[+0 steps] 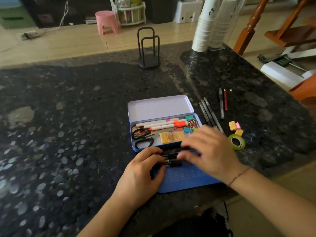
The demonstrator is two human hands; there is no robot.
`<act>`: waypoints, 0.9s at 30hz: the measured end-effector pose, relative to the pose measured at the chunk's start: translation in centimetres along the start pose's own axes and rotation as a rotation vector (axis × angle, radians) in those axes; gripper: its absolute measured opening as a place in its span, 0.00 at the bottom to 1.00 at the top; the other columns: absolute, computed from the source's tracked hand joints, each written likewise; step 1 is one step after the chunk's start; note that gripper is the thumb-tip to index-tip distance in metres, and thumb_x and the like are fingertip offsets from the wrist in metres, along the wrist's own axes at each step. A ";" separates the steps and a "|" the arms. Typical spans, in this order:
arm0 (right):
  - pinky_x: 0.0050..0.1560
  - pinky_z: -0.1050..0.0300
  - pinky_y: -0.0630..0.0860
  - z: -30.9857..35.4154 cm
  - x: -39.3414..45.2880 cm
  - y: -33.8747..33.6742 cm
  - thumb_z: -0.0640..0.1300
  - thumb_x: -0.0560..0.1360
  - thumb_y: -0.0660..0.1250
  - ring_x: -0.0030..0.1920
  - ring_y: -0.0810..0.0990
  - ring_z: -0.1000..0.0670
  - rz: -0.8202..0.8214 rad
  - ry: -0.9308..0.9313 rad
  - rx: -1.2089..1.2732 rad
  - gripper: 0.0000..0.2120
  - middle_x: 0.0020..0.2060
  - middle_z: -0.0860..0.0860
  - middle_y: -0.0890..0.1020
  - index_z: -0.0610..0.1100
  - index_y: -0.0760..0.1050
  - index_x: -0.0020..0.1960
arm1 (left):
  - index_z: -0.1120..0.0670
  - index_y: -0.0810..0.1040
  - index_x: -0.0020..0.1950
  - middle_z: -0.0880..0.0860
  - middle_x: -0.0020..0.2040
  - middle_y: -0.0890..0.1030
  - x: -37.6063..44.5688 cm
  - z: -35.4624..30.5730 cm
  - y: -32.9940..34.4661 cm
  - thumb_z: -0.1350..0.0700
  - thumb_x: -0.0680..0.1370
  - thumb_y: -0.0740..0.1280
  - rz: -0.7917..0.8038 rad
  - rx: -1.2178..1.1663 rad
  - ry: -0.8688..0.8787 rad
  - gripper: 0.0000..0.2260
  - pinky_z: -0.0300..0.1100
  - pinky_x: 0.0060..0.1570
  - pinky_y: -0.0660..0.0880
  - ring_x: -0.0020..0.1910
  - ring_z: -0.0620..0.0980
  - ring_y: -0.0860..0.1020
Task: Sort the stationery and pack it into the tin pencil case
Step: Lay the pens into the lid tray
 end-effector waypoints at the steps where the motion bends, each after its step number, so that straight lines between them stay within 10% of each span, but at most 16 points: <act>1: 0.35 0.59 0.68 -1.3 0.0 -1.3 0.56 0.73 0.69 0.39 0.74 0.53 -0.036 0.133 -0.028 0.12 0.36 0.56 0.78 0.48 0.80 0.44 | 0.53 0.82 0.50 0.46 0.57 0.78 0.0 0.0 0.0 0.59 0.73 0.74 0.000 0.003 -0.001 0.07 0.40 0.53 0.78 0.55 0.41 0.78; 6: 0.28 0.63 0.63 -6.5 -1.3 -3.3 0.57 0.73 0.68 0.34 0.73 0.56 0.178 0.706 -0.266 0.09 0.32 0.59 0.74 0.54 0.78 0.39 | 0.54 0.83 0.49 0.47 0.58 0.79 -0.1 -0.1 0.1 0.59 0.73 0.73 -0.007 0.016 0.009 0.06 0.40 0.52 0.79 0.56 0.42 0.78; 15: 0.28 0.61 0.72 -7.0 -0.5 -2.2 0.60 0.72 0.67 0.26 0.75 0.53 0.337 0.823 -0.452 0.19 0.23 0.54 0.76 0.50 0.76 0.28 | 0.54 0.83 0.48 0.48 0.57 0.79 -0.1 -0.1 -0.1 0.59 0.72 0.75 -0.017 0.016 -0.025 0.06 0.35 0.54 0.77 0.55 0.41 0.78; 24: 0.29 0.58 0.73 -5.6 -4.0 -8.3 0.51 0.78 0.62 0.36 0.76 0.53 -0.055 0.295 -0.243 0.13 0.36 0.53 0.80 0.46 0.82 0.47 | 0.55 0.80 0.44 0.47 0.56 0.79 0.1 0.0 -0.2 0.60 0.71 0.75 -0.025 -0.004 -0.025 0.05 0.32 0.53 0.76 0.54 0.40 0.78; 27: 0.34 0.57 0.79 -5.7 -7.4 -6.7 0.56 0.79 0.56 0.39 0.78 0.55 0.067 0.121 -0.067 0.20 0.40 0.55 0.81 0.46 0.83 0.49 | 0.55 0.79 0.42 0.46 0.56 0.79 0.0 0.0 -0.2 0.61 0.70 0.75 -0.022 -0.019 -0.027 0.06 0.30 0.52 0.76 0.54 0.39 0.77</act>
Point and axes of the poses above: each hand's wrist, its own x-axis towards the middle knuckle, its own y-axis out of the palm, z = x × y, the point moved 4 cm from there along x, towards the middle knuckle
